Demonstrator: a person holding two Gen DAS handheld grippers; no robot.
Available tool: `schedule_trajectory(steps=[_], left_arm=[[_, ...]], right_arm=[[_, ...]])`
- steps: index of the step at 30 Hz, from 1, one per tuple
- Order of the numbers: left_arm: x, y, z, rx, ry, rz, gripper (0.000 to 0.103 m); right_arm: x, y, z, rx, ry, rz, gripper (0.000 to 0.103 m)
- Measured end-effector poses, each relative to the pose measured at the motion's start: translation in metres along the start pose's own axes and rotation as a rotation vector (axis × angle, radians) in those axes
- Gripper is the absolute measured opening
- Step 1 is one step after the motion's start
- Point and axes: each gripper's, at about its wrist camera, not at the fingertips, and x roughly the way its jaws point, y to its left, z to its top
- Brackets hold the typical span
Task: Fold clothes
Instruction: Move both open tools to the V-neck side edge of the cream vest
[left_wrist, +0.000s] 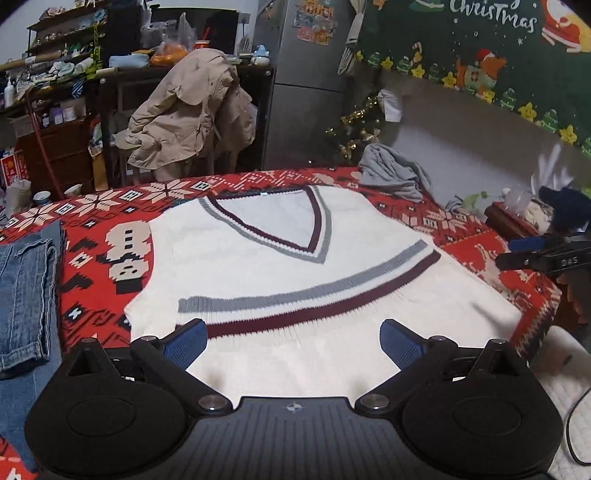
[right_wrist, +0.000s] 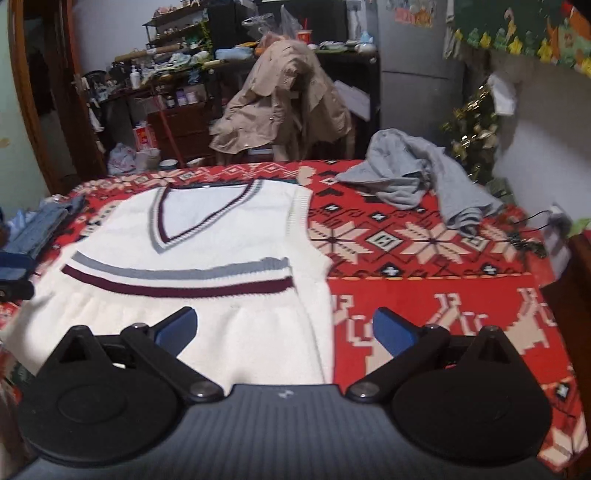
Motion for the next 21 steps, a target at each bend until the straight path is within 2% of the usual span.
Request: schedule_trajectory(steps=[3,6,11,17,21], left_arm=[[0.004,0.008,0.007,0.008,0.006,-0.031,0.099],[0.012,0.019,0.016,0.028,0.032,-0.041,0.092],[0.031,0.052,0.043,0.027,0.058,-0.046,0.085],[0.067,0.099,0.088,0.034,0.082,-0.007,0.069],[0.098,0.123,0.116,0.049,0.097,-0.004,0.062]], right_arm=[[0.009,0.0,0.012,-0.045,0.02,0.01,0.102],[0.021,0.002,0.028,-0.104,0.041,-0.005,0.102],[0.044,0.0,0.065,-0.152,0.039,0.072,0.101],[0.092,-0.009,0.12,-0.191,0.08,0.135,0.083],[0.135,-0.016,0.155,-0.243,0.122,0.155,0.06]])
